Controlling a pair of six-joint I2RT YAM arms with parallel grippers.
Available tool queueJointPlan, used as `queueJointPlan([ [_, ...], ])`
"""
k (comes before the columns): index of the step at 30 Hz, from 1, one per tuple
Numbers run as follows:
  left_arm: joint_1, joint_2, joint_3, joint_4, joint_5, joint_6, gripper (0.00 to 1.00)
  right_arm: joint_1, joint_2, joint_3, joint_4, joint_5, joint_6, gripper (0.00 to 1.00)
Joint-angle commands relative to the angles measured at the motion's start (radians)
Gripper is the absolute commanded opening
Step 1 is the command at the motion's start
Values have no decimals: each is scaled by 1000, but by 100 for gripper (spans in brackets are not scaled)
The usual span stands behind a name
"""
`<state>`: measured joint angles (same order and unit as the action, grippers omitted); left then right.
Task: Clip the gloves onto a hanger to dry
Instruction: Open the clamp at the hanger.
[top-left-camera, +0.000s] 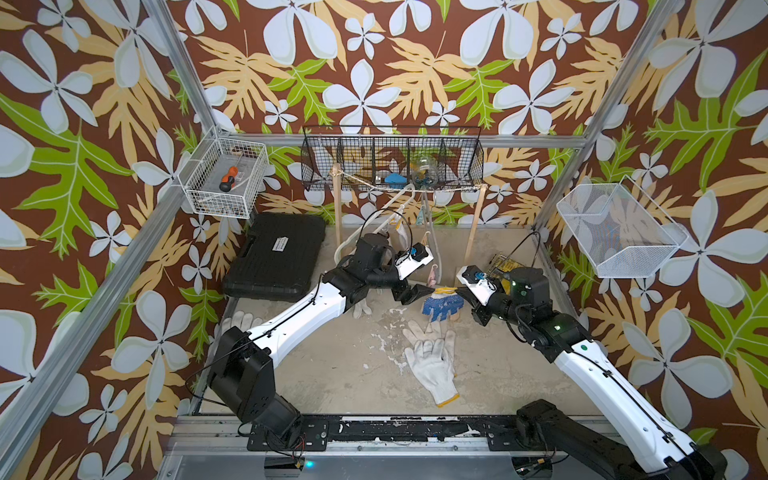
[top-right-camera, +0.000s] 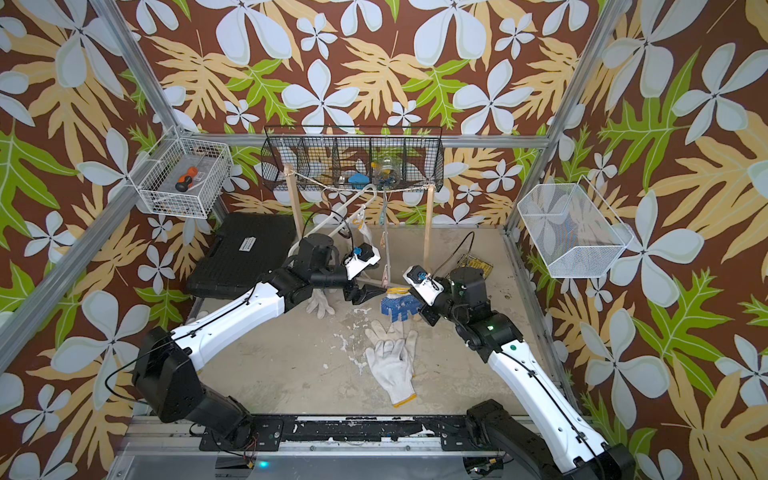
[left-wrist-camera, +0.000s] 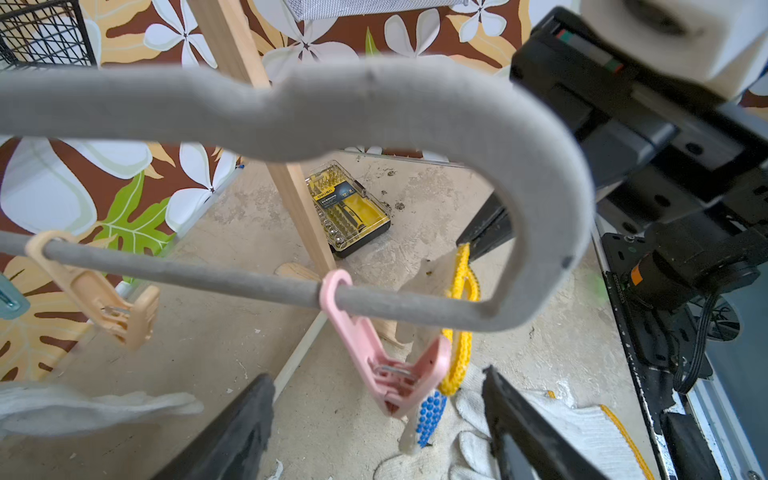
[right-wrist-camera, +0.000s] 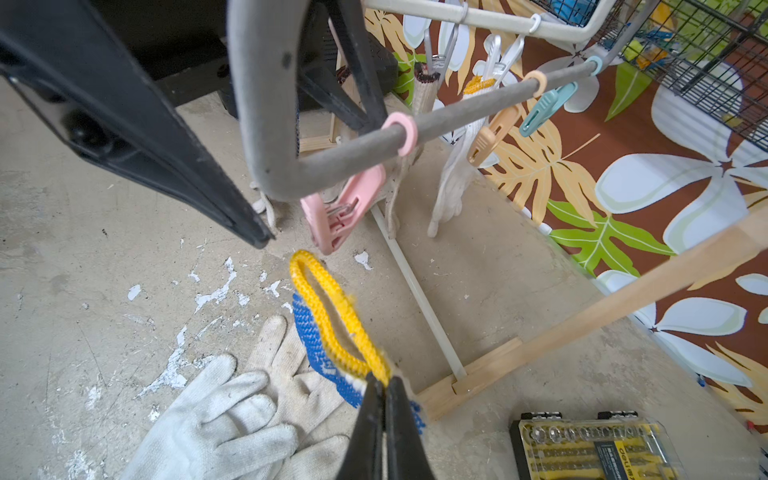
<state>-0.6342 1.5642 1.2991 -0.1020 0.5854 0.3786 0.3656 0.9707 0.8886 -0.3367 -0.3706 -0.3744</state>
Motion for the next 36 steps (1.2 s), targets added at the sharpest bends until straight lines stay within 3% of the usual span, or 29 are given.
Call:
queueJointPlan([
  [1, -1, 25, 32, -4, 41, 12, 79, 0, 5, 14, 30, -17, -4, 0],
  [14, -2, 107, 138, -83, 140, 11, 65, -2, 9, 18, 22, -24, -11, 0],
  [23, -2, 105, 119, -96, 161, 17, 43, -2, 11, 15, 16, -30, -10, 0],
  [36, -2, 125, 155, -100, 200, 12, 22, -2, 10, -7, 10, -54, 2, 0],
])
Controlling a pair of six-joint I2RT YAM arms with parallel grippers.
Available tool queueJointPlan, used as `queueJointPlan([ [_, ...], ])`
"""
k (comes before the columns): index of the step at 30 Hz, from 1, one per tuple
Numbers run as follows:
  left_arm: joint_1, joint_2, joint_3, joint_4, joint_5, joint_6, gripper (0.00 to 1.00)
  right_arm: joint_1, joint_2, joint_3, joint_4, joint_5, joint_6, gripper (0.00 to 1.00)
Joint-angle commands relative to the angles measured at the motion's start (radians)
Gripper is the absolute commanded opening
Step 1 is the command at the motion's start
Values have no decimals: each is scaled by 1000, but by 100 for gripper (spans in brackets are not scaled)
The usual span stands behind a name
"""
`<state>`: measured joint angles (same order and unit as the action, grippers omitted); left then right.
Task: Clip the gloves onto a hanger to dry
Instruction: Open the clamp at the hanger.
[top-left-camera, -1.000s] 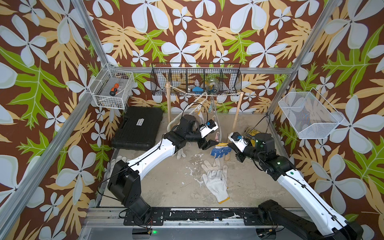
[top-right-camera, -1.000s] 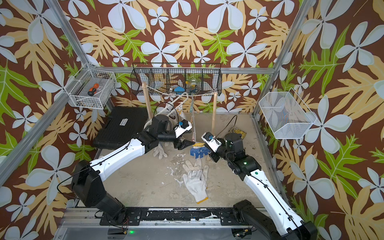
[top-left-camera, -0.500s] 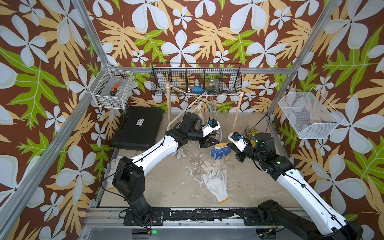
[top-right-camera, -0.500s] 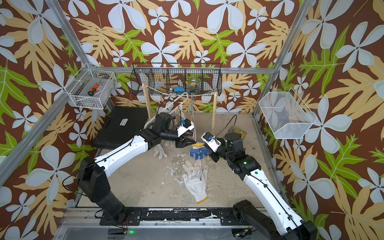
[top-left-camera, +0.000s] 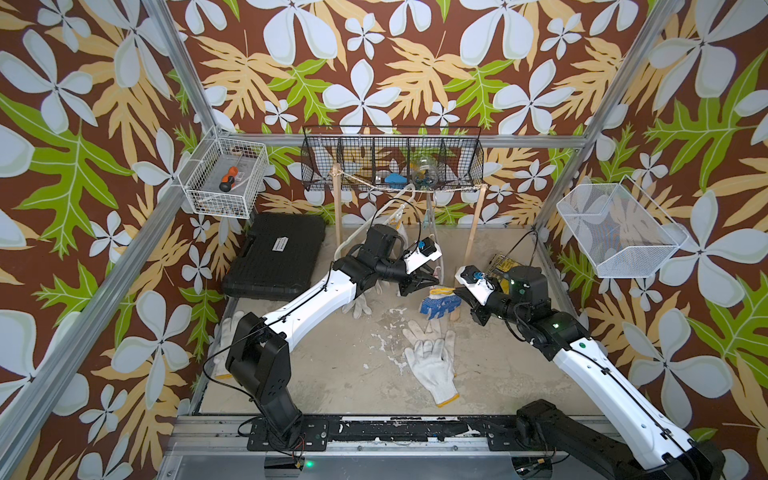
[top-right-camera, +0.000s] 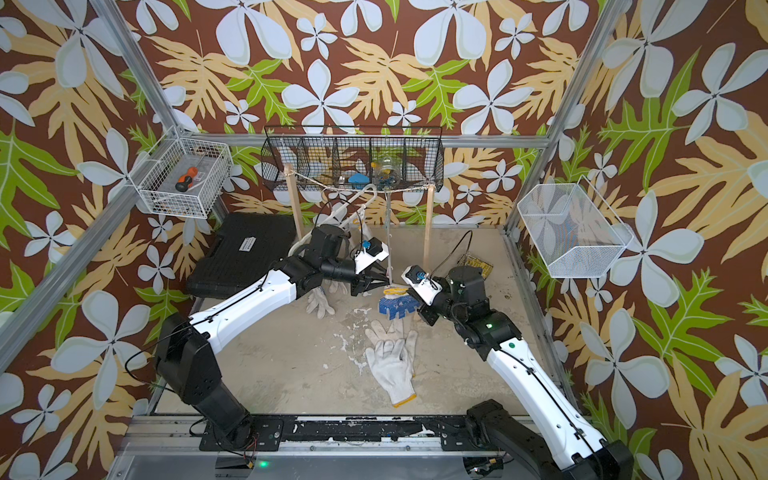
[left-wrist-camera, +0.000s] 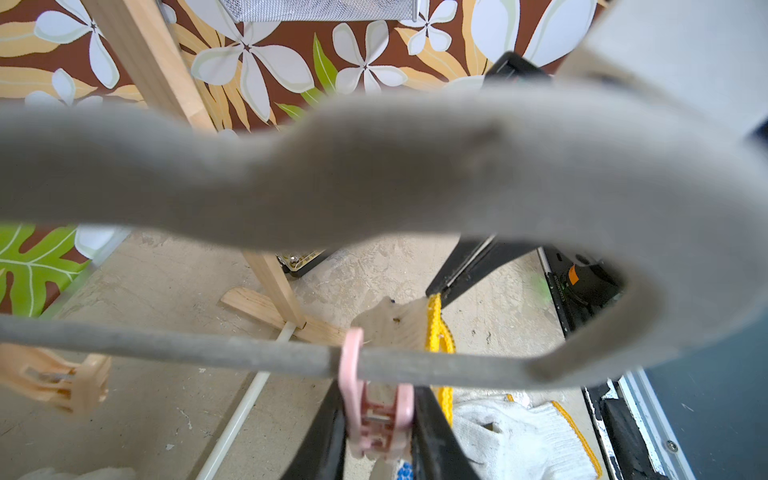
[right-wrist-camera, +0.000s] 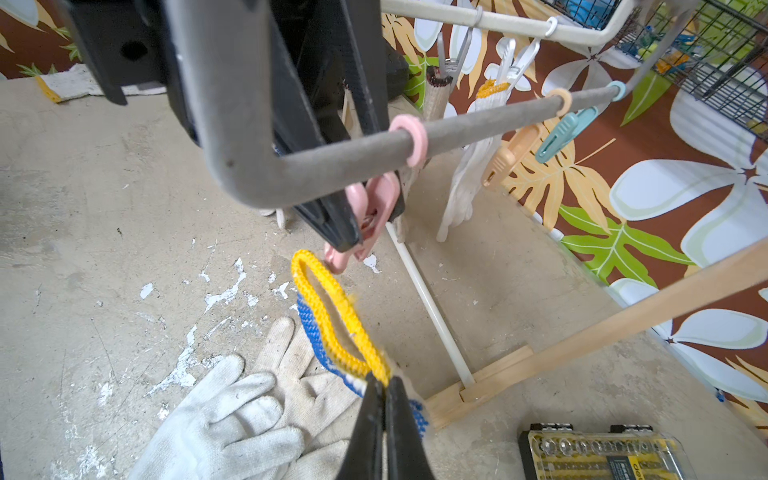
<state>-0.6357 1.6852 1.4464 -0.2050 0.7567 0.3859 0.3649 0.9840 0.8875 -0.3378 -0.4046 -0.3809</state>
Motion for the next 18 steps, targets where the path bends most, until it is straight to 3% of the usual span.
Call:
queueJointPlan([
  [1, -1, 5, 10, 3, 33, 5, 20, -1, -4, -10, 10, -20, 8, 0],
  [4, -1, 8, 15, 3, 44, 5, 15, -1, -1, -17, 12, -26, 15, 0],
  [18, -1, 10, 16, 4, 58, -6, 17, -1, 66, -27, 78, -37, 74, 0],
])
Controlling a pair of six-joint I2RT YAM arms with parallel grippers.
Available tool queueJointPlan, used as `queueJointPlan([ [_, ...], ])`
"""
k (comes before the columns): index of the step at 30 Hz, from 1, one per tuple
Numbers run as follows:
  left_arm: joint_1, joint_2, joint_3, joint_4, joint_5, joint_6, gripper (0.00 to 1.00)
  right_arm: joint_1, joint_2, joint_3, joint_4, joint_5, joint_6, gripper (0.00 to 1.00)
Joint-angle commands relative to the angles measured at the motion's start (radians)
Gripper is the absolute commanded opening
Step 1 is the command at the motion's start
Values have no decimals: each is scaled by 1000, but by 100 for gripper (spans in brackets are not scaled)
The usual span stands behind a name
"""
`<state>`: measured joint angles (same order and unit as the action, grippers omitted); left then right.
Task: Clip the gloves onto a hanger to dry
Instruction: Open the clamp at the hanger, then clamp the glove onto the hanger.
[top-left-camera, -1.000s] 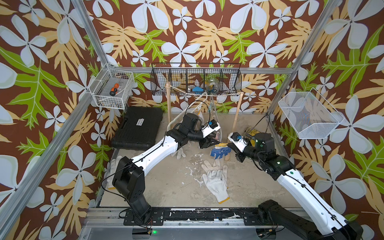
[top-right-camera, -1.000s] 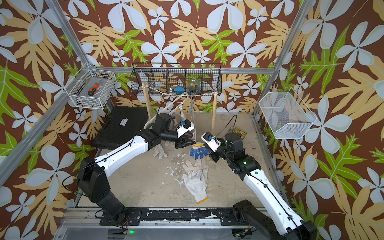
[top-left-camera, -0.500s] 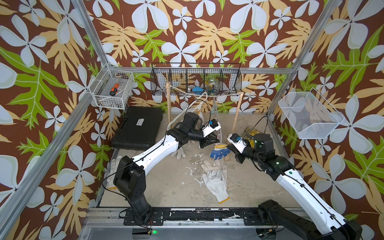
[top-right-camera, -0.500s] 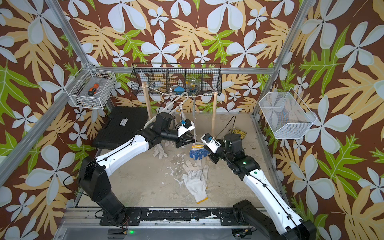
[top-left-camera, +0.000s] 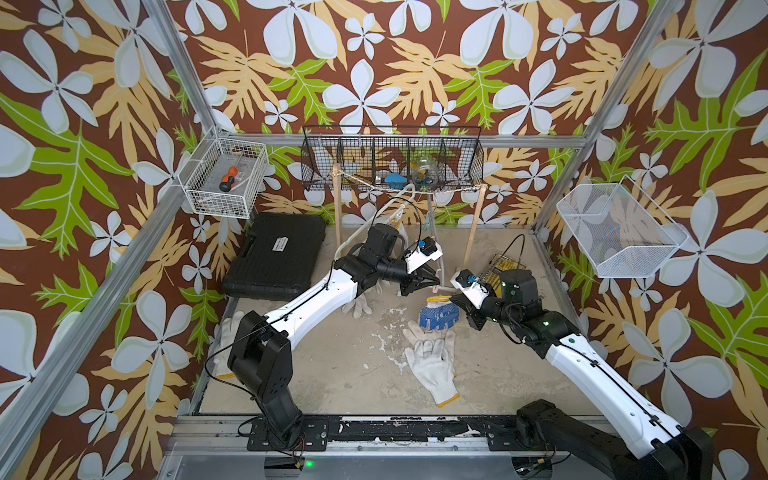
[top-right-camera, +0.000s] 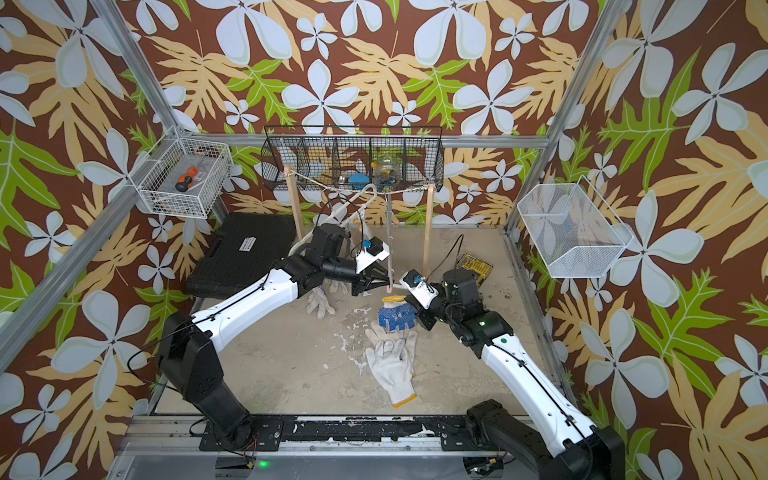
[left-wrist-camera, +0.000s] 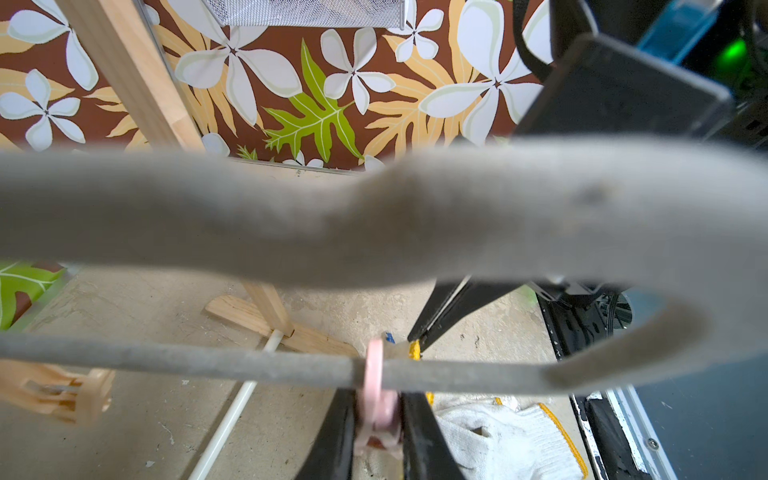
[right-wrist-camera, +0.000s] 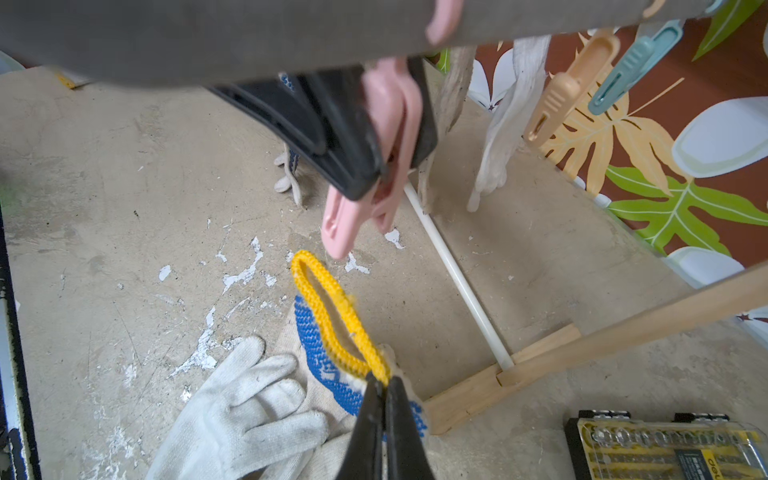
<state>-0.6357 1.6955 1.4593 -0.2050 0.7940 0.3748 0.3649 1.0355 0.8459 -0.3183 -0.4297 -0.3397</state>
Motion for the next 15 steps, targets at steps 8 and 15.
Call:
queueJointPlan([
  [8, -1, 0, -3, 6, 19, 5, 17, -1, 61, 68, 83, -50, 58, 0],
  [15, -1, 3, -4, 6, 11, 8, 17, 0, 24, 53, 83, -92, 48, 0],
])
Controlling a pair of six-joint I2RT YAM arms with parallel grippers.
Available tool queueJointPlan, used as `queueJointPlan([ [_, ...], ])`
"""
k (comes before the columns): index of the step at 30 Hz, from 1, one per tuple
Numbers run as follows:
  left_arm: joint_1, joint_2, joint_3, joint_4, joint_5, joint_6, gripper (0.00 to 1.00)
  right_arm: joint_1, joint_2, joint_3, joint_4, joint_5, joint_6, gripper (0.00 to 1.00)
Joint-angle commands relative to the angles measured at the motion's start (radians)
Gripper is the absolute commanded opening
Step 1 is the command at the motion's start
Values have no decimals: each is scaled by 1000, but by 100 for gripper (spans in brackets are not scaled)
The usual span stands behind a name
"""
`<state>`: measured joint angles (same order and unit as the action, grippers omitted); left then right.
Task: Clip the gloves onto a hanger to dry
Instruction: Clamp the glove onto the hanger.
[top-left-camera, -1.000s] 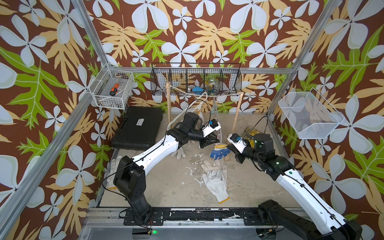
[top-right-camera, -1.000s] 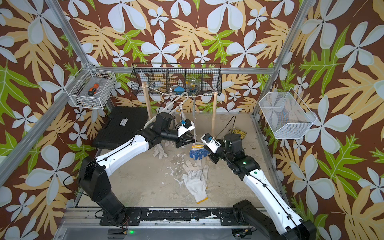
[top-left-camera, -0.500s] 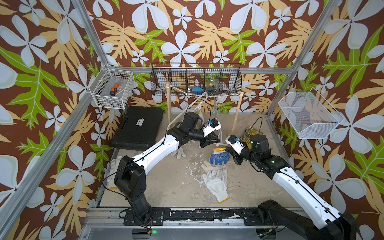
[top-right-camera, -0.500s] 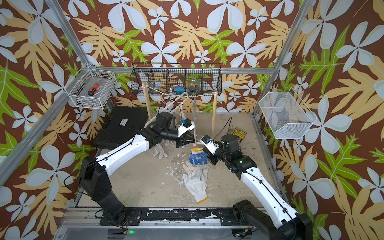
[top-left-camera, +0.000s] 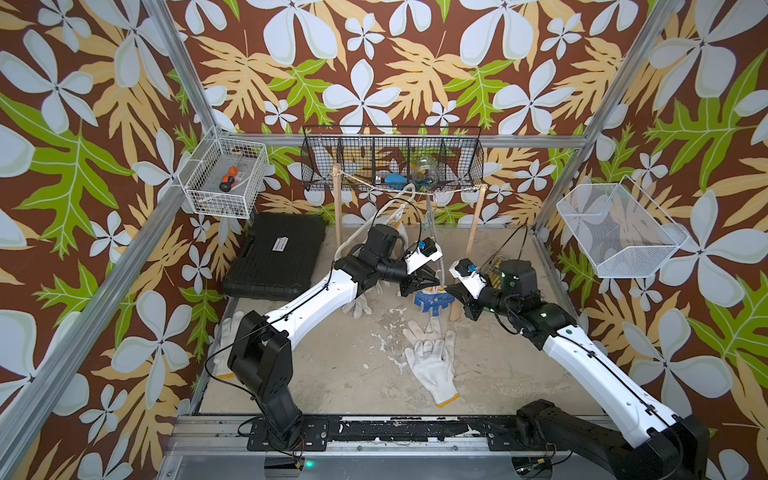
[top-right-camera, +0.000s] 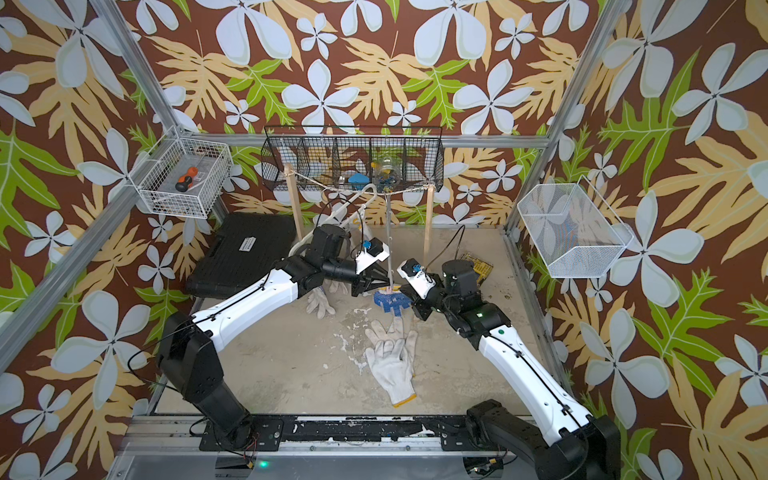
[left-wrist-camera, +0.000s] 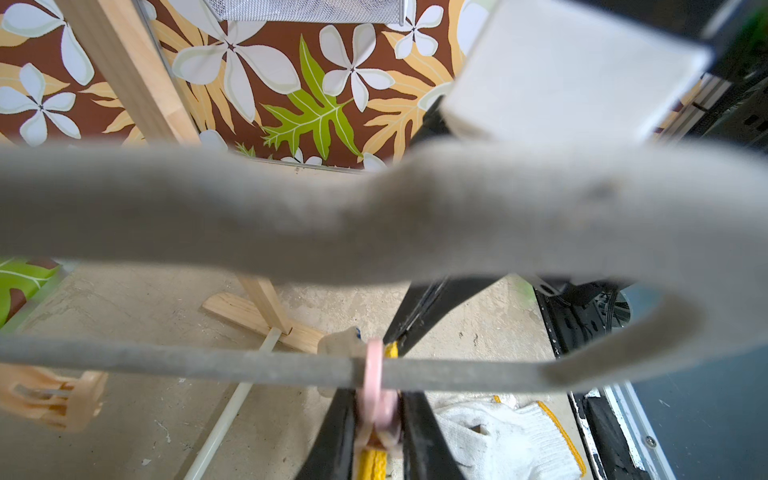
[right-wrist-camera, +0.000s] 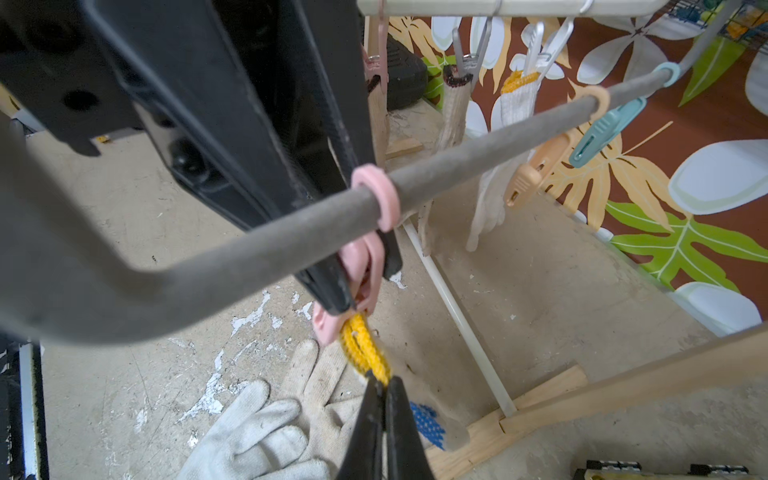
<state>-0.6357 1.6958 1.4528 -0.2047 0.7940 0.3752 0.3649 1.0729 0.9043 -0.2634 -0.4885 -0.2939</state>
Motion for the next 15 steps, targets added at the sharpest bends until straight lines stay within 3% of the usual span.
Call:
queueJointPlan([
  [1, -1, 2, 4, 5, 13, 8, 17, -1, -17, -5, 21, -36, -5, 0],
  [7, 0, 1, -5, 5, 18, 6, 18, -1, -19, 2, 15, -46, 2, 0],
  [12, -1, -8, -10, 6, 10, 4, 35, -1, 1, 4, 17, -60, 12, 0],
  [15, -1, -15, -15, 7, 8, 2, 38, -1, 5, 3, 14, -61, 9, 0],
])
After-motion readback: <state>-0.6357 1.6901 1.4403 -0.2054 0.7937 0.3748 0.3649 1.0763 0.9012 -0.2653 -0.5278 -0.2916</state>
